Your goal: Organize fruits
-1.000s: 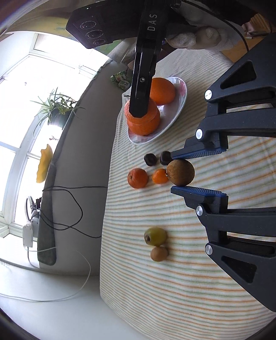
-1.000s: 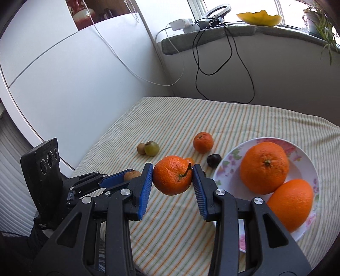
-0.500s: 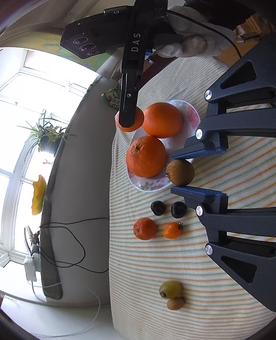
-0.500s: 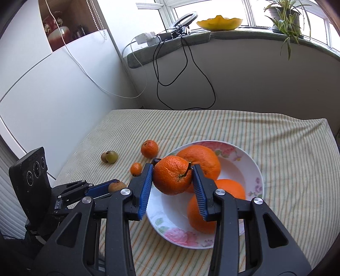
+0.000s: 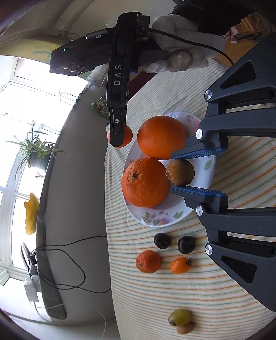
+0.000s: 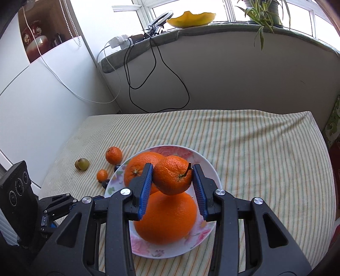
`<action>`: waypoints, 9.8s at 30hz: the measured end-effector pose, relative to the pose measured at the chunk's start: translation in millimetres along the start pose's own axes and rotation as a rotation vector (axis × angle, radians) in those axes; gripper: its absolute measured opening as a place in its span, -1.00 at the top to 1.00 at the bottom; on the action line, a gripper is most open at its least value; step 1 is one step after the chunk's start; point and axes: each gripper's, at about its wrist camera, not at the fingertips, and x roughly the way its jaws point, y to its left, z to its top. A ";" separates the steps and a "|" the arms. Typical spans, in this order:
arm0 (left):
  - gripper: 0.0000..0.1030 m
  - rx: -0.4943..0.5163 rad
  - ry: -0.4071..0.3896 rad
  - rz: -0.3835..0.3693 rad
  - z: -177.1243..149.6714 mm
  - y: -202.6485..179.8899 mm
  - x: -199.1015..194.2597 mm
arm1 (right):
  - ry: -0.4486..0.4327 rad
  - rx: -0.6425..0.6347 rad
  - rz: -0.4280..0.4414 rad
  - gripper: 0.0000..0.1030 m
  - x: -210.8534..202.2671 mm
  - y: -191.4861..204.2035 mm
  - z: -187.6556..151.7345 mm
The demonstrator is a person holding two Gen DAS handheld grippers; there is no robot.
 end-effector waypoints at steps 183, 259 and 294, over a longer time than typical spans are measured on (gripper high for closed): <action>0.52 0.011 0.043 0.203 -16.7 140.9 -76.6 | 0.248 -0.146 0.300 0.43 112.9 170.2 6.9; 0.27 0.102 0.067 0.035 9.4 18.1 3.8 | 0.109 -0.194 0.058 -0.16 -13.6 73.0 -41.9; 0.26 0.019 0.052 0.175 -14.2 77.5 -41.3 | 0.048 -0.281 0.019 -0.62 -18.4 88.8 -21.5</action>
